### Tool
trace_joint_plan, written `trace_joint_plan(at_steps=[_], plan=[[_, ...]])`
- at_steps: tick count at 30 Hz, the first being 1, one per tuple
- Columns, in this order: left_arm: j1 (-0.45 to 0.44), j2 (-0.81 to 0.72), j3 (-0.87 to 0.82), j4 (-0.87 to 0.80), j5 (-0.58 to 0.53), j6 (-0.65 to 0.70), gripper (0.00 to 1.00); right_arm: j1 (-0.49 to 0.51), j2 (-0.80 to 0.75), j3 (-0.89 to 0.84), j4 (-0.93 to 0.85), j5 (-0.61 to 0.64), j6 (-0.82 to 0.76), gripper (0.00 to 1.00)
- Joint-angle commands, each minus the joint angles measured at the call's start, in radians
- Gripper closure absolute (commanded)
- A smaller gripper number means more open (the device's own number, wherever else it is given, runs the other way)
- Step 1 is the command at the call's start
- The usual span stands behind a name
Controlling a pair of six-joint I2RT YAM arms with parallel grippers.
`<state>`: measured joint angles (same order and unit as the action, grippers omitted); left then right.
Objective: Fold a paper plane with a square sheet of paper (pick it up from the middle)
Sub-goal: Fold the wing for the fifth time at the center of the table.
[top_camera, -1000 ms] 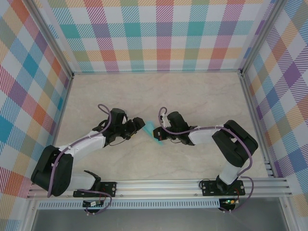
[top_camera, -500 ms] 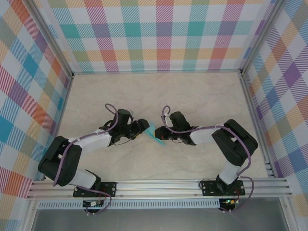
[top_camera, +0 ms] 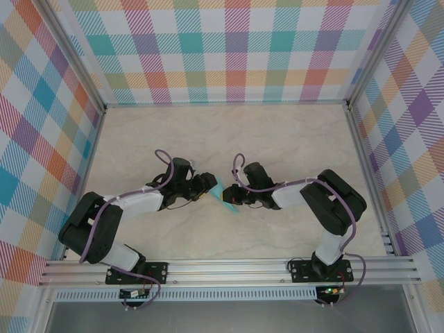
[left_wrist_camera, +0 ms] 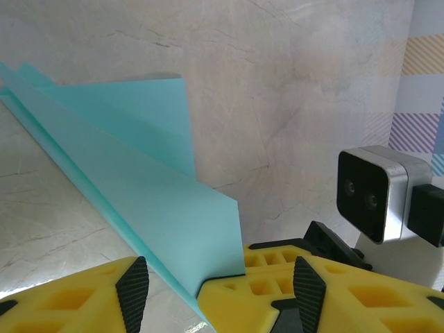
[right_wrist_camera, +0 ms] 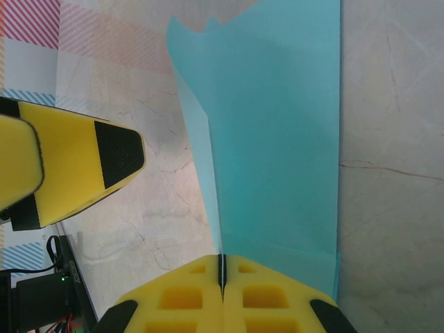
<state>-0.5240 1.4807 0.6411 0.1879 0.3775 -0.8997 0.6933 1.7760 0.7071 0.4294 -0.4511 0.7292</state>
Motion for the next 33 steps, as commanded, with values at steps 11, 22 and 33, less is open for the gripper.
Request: trace_joint_plan(at_steps=[11, 22, 33], plan=[[-0.018, 0.047, -0.026, 0.103, 0.069, 0.007, 0.41, -0.025, 0.055, -0.007, 0.029, -0.074, 0.042, 0.96], [-0.032, 0.093, -0.005, 0.123, 0.09, 0.013, 0.43, -0.038, 0.073, -0.011, 0.034, -0.087, 0.062, 0.98], [-0.041, 0.134, 0.012, 0.142, 0.109, 0.027, 0.47, -0.06, 0.103, -0.012, 0.058, -0.124, 0.106, 1.0]])
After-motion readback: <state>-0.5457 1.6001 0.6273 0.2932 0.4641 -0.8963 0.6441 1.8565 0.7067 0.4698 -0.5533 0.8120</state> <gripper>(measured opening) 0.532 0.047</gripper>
